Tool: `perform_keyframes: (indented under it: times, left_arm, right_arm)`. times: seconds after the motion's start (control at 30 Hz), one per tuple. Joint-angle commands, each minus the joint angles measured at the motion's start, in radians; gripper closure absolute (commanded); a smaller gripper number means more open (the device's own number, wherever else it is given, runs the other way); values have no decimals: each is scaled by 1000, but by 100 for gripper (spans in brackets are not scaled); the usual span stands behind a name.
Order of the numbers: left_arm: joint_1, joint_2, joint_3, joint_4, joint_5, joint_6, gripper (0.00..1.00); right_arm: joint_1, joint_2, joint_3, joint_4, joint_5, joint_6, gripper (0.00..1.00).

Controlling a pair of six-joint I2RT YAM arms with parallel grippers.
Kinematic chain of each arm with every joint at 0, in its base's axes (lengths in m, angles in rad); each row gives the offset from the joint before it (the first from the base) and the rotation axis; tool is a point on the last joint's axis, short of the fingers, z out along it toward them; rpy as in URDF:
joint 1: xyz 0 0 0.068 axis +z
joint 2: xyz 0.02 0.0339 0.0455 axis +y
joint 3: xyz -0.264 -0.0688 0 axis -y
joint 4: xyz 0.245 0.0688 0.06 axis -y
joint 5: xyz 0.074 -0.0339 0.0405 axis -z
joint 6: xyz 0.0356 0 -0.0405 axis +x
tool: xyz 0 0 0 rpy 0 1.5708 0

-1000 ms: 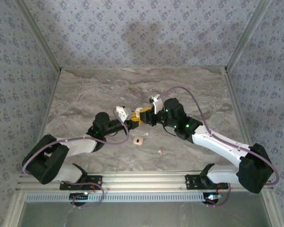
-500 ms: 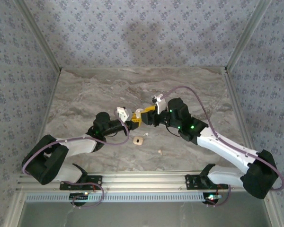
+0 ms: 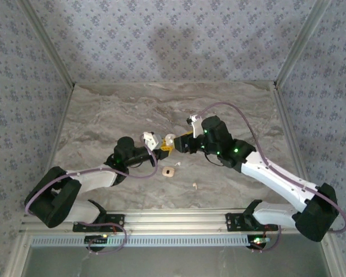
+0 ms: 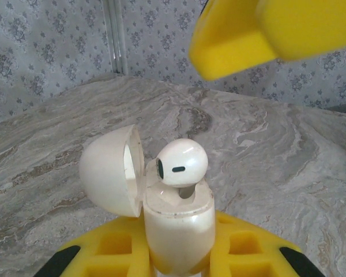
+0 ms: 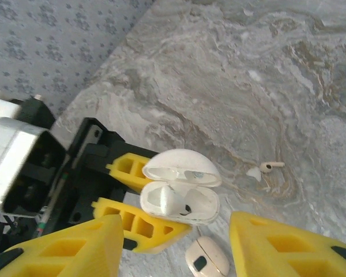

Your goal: Insert the wireless bluetooth earbuds into the charging case

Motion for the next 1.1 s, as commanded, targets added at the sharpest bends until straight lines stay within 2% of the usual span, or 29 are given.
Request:
perform_keyframes:
  times: [0.0,0.17,0.6,1.07]
  left_arm:
    - [-10,-33,31,-7,-5,22,90]
    - [-12,-38,31,-10,-7,26,90]
    - [-16,-37,38,-11,-2,23,90]
    - [-19,-39,43,-13,10,22,90]
  right_arm:
    - [-5,37,56,-41,1,24,44]
    - [-11,65,68,-41,1,29,38]
    - [-33,106,71,-38,-24,38,37]
    - [-55,125,68,-50,-1,86,44]
